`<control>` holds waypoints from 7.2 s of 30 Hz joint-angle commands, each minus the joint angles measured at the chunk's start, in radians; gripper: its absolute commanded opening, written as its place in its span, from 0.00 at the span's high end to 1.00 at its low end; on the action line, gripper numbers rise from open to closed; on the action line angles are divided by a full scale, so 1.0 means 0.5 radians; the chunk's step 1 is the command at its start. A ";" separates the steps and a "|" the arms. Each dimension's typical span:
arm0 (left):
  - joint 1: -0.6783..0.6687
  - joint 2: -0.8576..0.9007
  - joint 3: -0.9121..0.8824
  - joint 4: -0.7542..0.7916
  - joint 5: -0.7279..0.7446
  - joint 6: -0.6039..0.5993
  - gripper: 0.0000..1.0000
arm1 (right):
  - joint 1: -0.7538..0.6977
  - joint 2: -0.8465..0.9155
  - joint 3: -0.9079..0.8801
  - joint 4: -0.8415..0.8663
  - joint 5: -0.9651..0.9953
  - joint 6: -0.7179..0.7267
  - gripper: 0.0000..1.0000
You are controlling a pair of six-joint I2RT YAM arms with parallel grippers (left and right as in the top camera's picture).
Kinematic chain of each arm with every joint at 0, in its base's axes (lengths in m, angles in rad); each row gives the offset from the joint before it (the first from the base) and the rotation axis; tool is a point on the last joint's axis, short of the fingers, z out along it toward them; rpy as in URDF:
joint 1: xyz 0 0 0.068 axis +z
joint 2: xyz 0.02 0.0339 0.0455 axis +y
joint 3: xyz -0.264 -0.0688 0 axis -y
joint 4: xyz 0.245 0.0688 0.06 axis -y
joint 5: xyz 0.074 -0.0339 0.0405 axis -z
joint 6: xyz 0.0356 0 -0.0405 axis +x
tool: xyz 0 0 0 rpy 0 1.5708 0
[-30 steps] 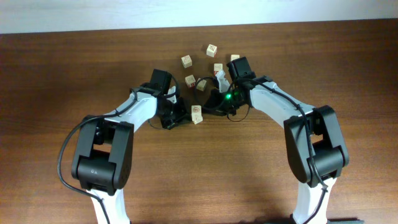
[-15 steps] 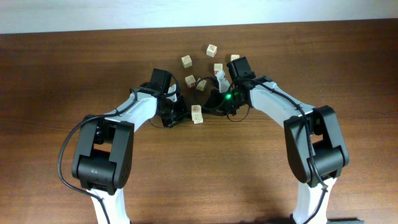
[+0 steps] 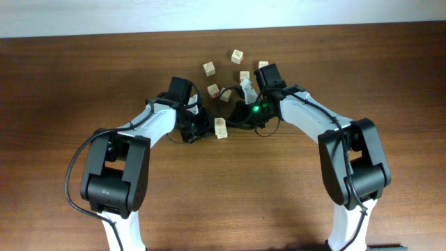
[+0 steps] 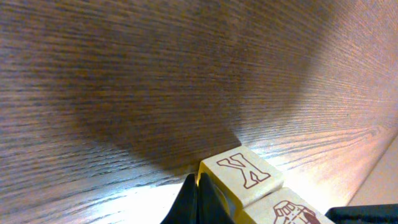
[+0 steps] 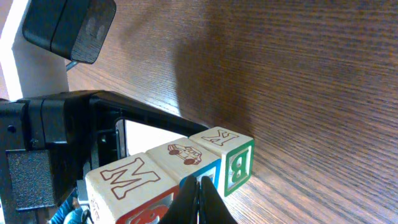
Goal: Rotate 3 blocks
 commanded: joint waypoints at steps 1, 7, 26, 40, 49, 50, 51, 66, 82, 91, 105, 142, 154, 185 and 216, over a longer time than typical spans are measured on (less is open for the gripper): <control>0.005 0.017 -0.007 0.008 0.076 0.134 1.00 | 0.020 0.007 -0.016 0.006 -0.033 -0.079 0.96; 0.005 0.017 -0.007 0.034 0.150 0.272 1.00 | 0.020 0.007 -0.016 0.006 -0.033 -0.079 0.96; 0.005 0.017 -0.002 0.041 0.189 0.375 1.00 | 0.002 0.007 -0.015 0.005 -0.034 -0.078 0.96; 0.005 0.014 0.052 0.002 0.190 0.447 1.00 | -0.175 0.001 -0.015 -0.076 -0.041 -0.117 0.96; -0.027 0.014 0.282 -0.296 0.021 0.603 1.00 | -0.196 0.001 -0.015 -0.113 0.029 -0.153 0.96; -0.035 0.014 0.299 -0.314 0.015 0.604 1.00 | -0.196 0.001 -0.015 -0.114 0.029 -0.153 0.96; -0.041 0.014 0.307 -0.318 0.015 0.604 1.00 | -0.196 0.001 -0.015 -0.114 0.030 -0.153 0.96; -0.108 0.014 0.309 -0.359 -0.039 0.603 1.00 | -0.196 0.001 -0.015 -0.122 0.051 -0.153 0.96; -0.107 0.015 0.308 -0.358 -0.509 0.436 1.00 | -0.118 0.001 -0.016 -0.384 0.178 0.047 0.96; -0.107 0.015 0.308 -0.357 -0.507 0.435 1.00 | -0.049 0.001 -0.016 -0.362 0.178 0.083 0.96; -0.107 0.015 0.309 -0.357 -0.507 0.435 1.00 | 0.009 0.001 -0.016 -0.347 0.179 0.098 0.96; 0.401 0.014 2.405 -1.943 -0.784 1.268 0.97 | -0.338 -1.234 0.453 -1.118 1.389 -0.294 0.73; 0.539 0.014 3.136 -2.218 -0.649 1.267 0.39 | -0.340 -1.637 0.453 -1.258 1.754 -0.296 0.34; 0.539 0.015 3.133 -2.223 -0.710 1.267 0.01 | -0.340 -2.473 0.588 -1.713 1.974 -0.285 0.02; 0.539 0.015 3.133 -2.223 -0.710 1.267 0.01 | -0.655 -3.800 -2.374 1.114 1.545 -0.744 0.02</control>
